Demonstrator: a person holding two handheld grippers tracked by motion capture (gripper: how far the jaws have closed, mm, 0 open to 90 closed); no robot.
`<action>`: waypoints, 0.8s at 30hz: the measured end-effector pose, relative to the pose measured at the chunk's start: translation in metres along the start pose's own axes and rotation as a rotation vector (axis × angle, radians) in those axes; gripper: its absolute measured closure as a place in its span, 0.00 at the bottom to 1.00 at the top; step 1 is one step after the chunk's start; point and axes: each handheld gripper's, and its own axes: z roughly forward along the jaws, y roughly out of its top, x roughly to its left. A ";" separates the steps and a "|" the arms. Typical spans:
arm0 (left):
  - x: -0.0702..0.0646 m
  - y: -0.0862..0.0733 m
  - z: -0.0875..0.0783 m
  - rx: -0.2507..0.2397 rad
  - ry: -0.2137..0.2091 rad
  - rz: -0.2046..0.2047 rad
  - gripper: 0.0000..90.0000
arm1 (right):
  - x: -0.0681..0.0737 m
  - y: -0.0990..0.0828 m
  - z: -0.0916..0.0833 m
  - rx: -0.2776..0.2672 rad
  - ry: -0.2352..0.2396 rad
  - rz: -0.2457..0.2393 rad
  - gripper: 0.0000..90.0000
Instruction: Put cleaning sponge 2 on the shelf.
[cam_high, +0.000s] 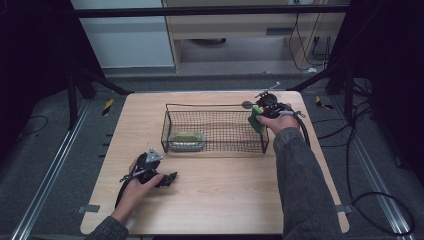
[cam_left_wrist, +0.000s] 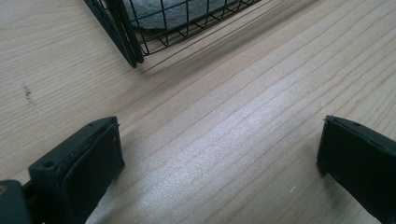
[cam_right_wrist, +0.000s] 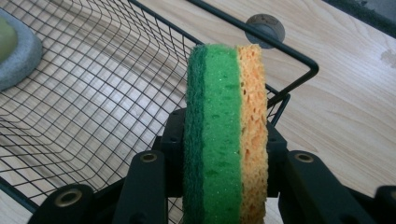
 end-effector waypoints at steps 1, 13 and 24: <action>0.000 0.000 0.000 0.000 0.000 0.000 0.00 | 0.000 0.000 0.001 0.003 0.001 0.004 0.71; 0.000 0.000 0.000 0.000 -0.001 0.001 0.00 | 0.001 -0.005 0.015 0.026 0.001 0.003 0.71; 0.000 0.000 0.000 0.000 -0.002 0.002 0.00 | 0.004 -0.006 0.025 0.048 -0.013 -0.018 0.71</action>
